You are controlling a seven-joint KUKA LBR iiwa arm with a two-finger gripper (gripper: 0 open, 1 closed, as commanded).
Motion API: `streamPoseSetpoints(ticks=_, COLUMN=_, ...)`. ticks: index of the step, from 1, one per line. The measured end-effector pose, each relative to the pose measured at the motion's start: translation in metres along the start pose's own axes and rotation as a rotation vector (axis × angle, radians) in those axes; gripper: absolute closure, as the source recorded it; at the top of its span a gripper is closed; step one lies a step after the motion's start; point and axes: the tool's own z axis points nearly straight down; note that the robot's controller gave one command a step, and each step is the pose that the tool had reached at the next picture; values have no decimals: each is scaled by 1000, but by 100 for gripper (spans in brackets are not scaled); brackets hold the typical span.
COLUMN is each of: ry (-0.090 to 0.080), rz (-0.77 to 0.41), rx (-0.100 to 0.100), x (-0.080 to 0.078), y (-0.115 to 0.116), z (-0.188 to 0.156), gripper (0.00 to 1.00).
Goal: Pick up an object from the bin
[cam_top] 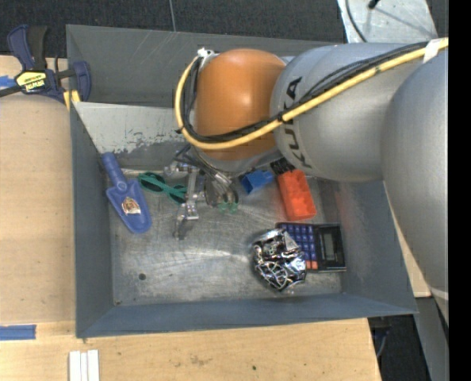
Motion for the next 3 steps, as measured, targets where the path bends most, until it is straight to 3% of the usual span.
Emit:
streamPoseSetpoints(ticks=1, ry=13, rz=-37, rx=5, x=-30, y=-15, z=62, gripper=0)
streamPoseSetpoints(ticks=2, ry=7, rz=62, rx=1, x=-45, y=-18, z=26, gripper=0)
streamPoseSetpoints(ticks=3, ry=9, rz=222, rx=3, x=-49, y=-30, z=95, gripper=0)
